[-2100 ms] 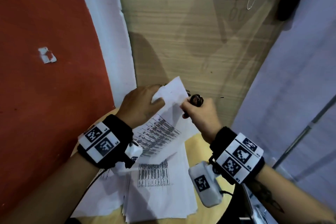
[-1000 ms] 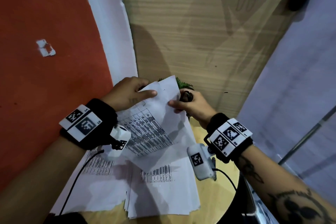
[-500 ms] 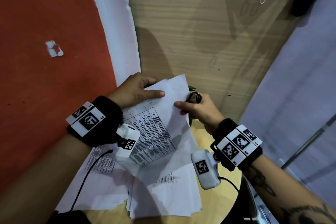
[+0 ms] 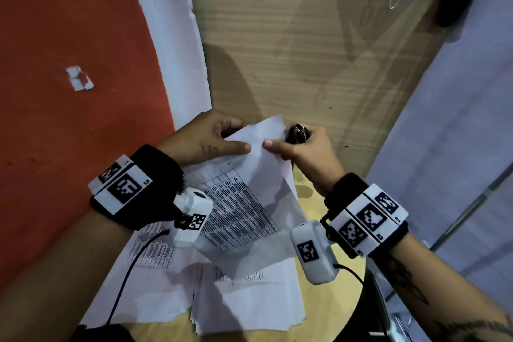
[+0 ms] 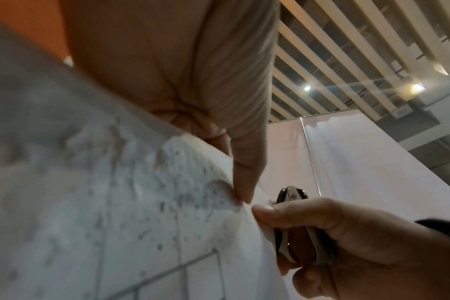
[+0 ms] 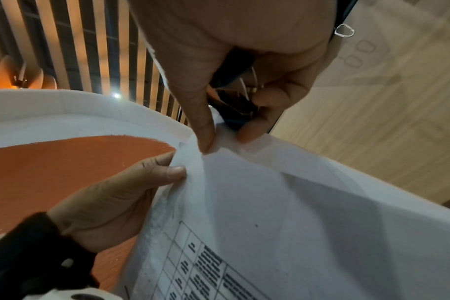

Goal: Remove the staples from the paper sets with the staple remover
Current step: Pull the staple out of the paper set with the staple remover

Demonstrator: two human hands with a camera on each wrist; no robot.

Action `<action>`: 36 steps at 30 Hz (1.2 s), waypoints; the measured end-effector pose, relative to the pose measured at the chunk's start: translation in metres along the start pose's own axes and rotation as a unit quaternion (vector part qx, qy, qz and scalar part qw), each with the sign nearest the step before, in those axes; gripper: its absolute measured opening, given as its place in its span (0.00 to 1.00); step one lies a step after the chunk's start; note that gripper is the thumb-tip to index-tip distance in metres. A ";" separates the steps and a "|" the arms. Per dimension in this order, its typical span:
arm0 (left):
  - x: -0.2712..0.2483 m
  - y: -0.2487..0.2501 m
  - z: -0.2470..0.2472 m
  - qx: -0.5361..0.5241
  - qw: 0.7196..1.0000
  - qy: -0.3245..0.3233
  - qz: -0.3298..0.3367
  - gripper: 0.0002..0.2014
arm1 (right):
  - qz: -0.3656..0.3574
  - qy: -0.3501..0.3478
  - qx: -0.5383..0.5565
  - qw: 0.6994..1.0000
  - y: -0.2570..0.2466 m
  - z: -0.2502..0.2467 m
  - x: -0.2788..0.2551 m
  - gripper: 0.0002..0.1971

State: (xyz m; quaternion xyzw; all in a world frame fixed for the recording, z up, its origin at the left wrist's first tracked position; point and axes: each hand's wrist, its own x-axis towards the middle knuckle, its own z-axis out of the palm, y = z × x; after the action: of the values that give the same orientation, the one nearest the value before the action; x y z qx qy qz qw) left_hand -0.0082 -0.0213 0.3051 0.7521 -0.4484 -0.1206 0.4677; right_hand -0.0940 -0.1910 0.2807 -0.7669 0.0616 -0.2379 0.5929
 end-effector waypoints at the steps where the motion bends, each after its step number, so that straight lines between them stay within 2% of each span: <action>1: 0.000 0.002 0.001 -0.003 1.000 0.000 0.002 0.04 | 0.004 0.000 0.002 1.000 0.000 0.000 0.000 0.17; 3: -0.001 0.003 0.001 -0.005 1.000 0.002 0.003 0.06 | 0.007 -0.001 0.005 1.000 -0.001 0.000 -0.001 0.17; 6: -0.006 0.003 -0.002 -0.003 1.000 0.000 -0.012 0.17 | 0.010 -0.013 0.042 0.999 -0.002 -0.006 -0.001 0.13; 8: -0.009 0.002 -0.006 0.007 1.000 -0.003 -0.028 0.15 | 0.021 -0.027 0.071 0.997 -0.005 -0.012 -0.002 0.12; 11: -0.012 0.004 -0.007 0.028 0.999 -0.005 -0.034 0.09 | 0.033 -0.039 0.080 0.996 -0.007 -0.015 -0.004 0.18; 15: -0.011 0.005 -0.011 0.040 0.998 0.003 -0.057 0.22 | 0.032 -0.020 0.082 0.996 -0.006 -0.015 -0.008 0.19; 18: -0.012 0.007 -0.011 0.024 0.998 0.008 -0.054 0.18 | 0.028 -0.001 0.064 0.998 -0.002 -0.015 -0.010 0.16; 21: -0.012 0.013 -0.007 -0.006 0.998 0.003 -0.066 0.06 | -0.007 0.070 0.011 0.997 0.006 -0.011 -0.011 0.13; 22: -0.011 0.016 -0.006 -0.011 0.998 -0.002 -0.068 0.05 | -0.026 0.095 0.007 0.995 0.005 -0.010 -0.014 0.13; 26: -0.003 0.028 -0.009 -0.009 0.998 -0.016 -0.065 0.09 | -0.124 0.113 -0.035 0.985 -0.007 -0.013 -0.025 0.16; 28: -0.002 0.030 -0.012 -0.001 0.998 -0.020 -0.067 0.12 | -0.151 0.117 -0.051 0.980 -0.012 -0.019 -0.027 0.18; 30: -0.004 0.027 -0.013 -0.001 0.997 -0.026 -0.073 0.09 | -0.161 0.124 -0.066 0.977 -0.014 -0.025 -0.027 0.19; 32: -0.006 0.023 -0.014 -0.003 0.996 -0.032 -0.080 0.09 | -0.168 0.086 -0.073 0.979 -0.012 -0.026 -0.027 0.19; 36: -0.009 0.018 -0.015 -0.009 0.995 -0.026 -0.099 0.07 | -0.209 -0.075 -0.077 0.972 -0.003 -0.014 -0.032 0.19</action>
State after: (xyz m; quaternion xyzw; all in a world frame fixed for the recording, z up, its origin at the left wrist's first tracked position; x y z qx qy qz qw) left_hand -0.0144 -0.0078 0.3251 0.7852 -0.3829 -0.1901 0.4481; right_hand -0.1286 -0.1905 0.2774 -0.8217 -0.1266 -0.2930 0.4721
